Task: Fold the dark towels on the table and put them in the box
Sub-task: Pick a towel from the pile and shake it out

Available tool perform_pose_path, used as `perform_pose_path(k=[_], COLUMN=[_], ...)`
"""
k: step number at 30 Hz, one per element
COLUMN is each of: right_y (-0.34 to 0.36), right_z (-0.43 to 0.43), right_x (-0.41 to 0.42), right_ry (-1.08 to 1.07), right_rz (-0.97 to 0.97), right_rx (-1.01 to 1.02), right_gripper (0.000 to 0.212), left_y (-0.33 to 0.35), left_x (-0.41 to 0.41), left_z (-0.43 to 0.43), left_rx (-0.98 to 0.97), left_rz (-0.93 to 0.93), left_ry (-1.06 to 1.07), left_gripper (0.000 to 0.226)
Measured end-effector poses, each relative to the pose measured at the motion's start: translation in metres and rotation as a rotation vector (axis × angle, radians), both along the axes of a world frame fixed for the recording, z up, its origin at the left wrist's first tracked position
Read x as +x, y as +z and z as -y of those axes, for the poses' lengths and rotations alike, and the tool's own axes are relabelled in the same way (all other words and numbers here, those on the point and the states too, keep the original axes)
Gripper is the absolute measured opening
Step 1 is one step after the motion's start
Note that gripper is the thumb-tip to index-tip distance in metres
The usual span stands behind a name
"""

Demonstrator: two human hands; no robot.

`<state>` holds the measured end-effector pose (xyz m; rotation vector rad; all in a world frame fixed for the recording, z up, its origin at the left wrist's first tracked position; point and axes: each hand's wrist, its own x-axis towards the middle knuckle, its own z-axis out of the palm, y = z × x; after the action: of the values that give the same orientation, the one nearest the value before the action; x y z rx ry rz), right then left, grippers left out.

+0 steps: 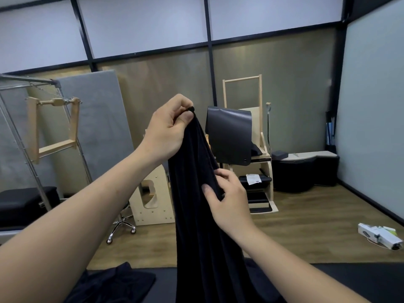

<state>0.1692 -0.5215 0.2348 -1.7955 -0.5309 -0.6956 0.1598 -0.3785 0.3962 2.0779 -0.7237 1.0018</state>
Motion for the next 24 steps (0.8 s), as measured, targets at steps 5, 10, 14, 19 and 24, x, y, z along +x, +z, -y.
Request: perform_pose_path(k=[5,10,14,19,24], right_y=[-0.005,-0.011,-0.035,-0.041,-0.035], right_z=[0.008,0.011,0.033,0.049,0.054], right_x=[0.01,0.012,0.03,0.033,0.042], right_ry=[-0.107,-0.229,-0.211,-0.005,0.031], right_rz=[0.036,0.227,0.12,-0.221,-0.417], right_rx=[-0.088,-0.256,-0.262,-0.247,-0.27], right_gripper=[0.023,0.022,0.014,0.026,0.028], left_y=[0.003,0.008,0.012,0.03,0.048], left_x=[-0.008,-0.012,-0.011,-0.009,0.001], left_z=[-0.002,-0.001,-0.015,-0.033,-0.053], left_rx=[-0.015,-0.061,-0.147,-0.376,-0.552], left_rz=[-0.014,-0.023,0.027,0.068,0.069], left_ry=[-0.055,-0.101,-0.082,-0.073,-0.046], left_gripper=[0.016,0.026,0.024,0.024,0.02])
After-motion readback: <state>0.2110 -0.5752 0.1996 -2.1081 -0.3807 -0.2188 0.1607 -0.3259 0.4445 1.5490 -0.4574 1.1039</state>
